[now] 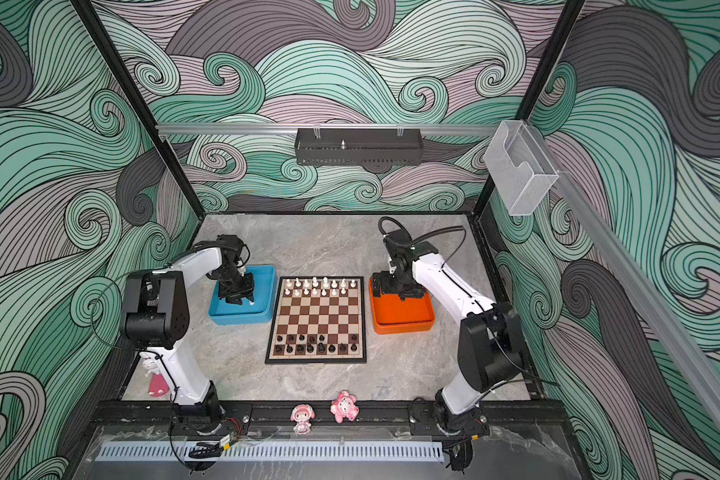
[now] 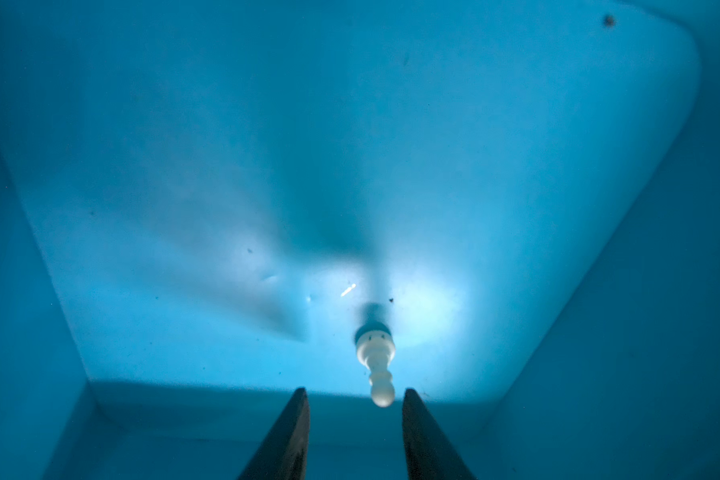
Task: Set up the chess pieces on the board
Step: 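Lower the left gripper and close it on the white pawn in the blue bin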
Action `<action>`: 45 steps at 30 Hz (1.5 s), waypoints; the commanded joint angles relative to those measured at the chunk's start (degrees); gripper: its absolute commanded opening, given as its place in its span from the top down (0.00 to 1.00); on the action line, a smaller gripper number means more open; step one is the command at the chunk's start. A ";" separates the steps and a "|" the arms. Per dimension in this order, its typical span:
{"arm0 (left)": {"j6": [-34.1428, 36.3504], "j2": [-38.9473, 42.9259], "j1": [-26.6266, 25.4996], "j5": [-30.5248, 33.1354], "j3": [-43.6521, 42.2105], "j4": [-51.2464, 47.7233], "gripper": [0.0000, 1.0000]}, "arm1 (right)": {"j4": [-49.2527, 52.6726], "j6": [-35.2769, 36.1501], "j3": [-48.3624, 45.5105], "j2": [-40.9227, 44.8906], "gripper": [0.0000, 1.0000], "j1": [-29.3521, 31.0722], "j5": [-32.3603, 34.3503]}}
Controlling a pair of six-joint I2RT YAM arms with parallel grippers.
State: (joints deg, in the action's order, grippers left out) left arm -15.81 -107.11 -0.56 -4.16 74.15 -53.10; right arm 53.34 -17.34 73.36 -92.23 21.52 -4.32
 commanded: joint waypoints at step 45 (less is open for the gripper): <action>0.97 -4.64 -3.93 4.78 4.82 -3.50 0.78 | -1.21 0.91 -2.26 -0.85 0.01 -1.74 -1.11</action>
State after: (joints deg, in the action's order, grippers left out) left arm -15.18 -110.80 -4.01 -0.40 77.12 -54.41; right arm 52.25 -16.71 71.53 -92.29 20.10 -4.99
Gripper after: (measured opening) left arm 0.220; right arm 0.990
